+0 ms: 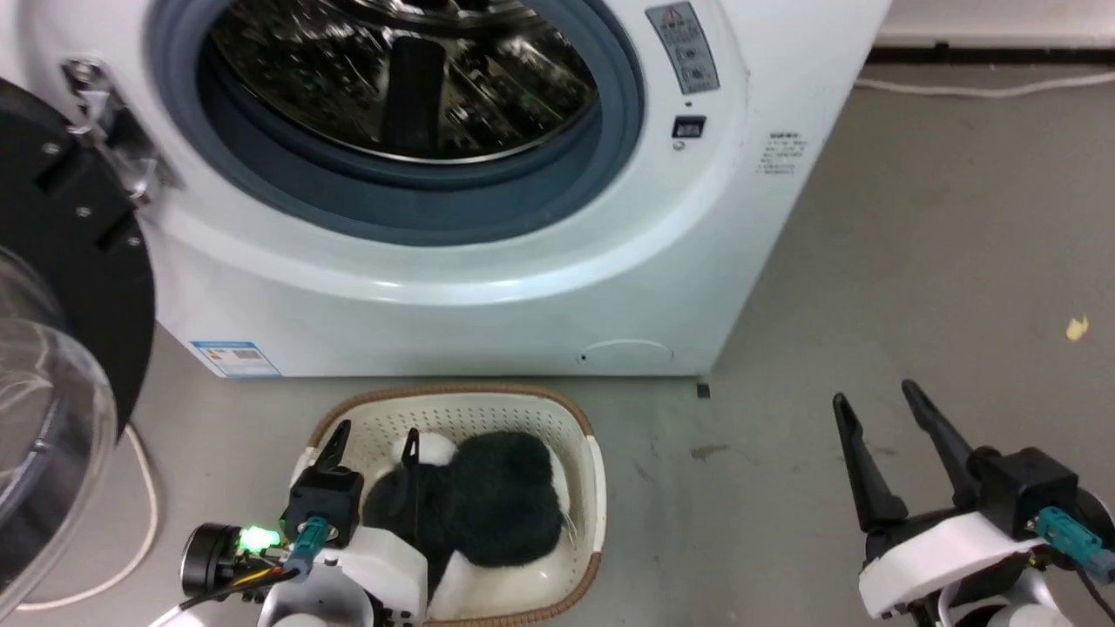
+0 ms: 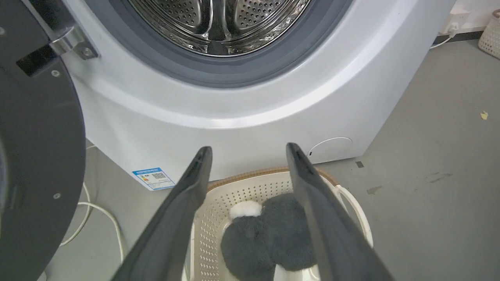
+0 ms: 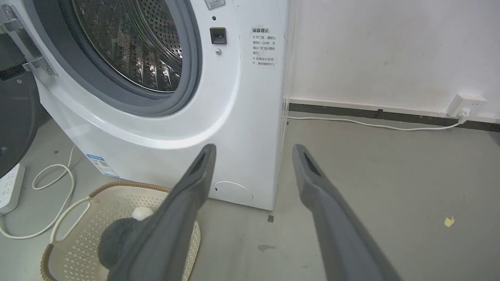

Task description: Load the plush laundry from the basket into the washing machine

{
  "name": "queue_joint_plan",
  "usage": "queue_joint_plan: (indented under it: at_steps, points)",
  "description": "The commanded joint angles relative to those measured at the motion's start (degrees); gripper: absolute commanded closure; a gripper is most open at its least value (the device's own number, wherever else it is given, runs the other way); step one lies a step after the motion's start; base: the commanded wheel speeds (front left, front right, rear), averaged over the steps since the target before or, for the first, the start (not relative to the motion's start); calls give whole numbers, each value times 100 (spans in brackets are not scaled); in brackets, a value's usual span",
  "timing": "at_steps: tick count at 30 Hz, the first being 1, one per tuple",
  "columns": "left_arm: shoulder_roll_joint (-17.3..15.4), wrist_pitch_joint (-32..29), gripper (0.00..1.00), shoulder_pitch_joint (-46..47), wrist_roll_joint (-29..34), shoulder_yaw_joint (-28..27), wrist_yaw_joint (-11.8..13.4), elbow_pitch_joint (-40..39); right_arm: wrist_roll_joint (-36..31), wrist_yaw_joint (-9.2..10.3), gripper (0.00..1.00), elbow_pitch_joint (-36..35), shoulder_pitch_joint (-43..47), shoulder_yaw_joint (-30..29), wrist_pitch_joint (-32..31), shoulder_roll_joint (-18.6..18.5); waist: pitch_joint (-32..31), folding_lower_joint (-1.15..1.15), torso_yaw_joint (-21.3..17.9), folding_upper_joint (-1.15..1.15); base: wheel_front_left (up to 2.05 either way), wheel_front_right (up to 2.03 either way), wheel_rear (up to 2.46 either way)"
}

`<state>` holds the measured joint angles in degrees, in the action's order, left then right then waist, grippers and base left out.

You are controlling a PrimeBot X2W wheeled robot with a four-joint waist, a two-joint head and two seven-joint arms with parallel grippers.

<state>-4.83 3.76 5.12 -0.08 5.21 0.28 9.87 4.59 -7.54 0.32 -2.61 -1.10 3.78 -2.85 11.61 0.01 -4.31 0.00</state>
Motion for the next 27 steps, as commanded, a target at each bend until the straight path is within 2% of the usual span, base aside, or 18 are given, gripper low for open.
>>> queue_joint_plan:
  at_steps: [1, 17, 27]
  points:
    - [-70, 64, 0, 159, 33, 76, -31, 186, 73, 2, 0, 3, -124, 4, 70, -1, 132, -1, -77, 0, 0, 0, 0]
    - [-303, -83, 0, 1024, 21, 461, -299, 1597, 355, 2, 0, -46, -411, 49, 261, -1, 956, -1, -362, 0, 0, 0, 0]
    - [-503, 30, 0, 1680, -110, 602, -386, 2331, 562, 3, 0, -95, -544, 104, 380, -1, 1499, -1, -607, 0, 0, 0, 0]
